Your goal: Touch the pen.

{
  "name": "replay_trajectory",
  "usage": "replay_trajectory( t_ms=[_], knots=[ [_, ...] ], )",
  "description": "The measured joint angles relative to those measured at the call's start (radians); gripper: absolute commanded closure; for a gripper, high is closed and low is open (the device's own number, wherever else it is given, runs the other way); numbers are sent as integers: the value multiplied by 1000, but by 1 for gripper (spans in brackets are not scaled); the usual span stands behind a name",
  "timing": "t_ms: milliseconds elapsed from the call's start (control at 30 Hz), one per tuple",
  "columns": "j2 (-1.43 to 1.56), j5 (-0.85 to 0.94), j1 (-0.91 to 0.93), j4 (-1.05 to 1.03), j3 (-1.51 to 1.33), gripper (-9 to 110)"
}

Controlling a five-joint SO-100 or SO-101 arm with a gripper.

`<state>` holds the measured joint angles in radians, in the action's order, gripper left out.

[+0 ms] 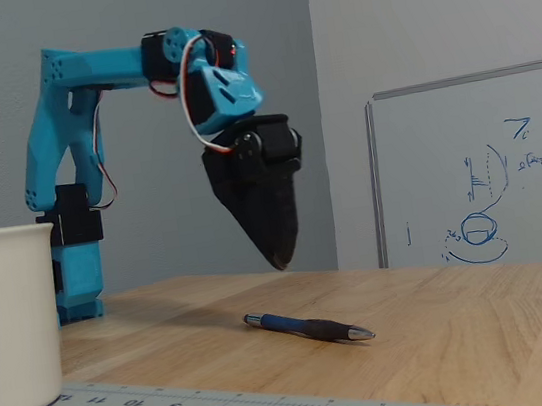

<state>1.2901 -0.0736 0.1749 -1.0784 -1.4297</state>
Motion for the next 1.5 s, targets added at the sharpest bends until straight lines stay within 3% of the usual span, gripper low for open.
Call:
replay_trajectory(
  t_ms=[1500],
  knots=[
    [-132,0,-64,61,6,101]
  ],
)
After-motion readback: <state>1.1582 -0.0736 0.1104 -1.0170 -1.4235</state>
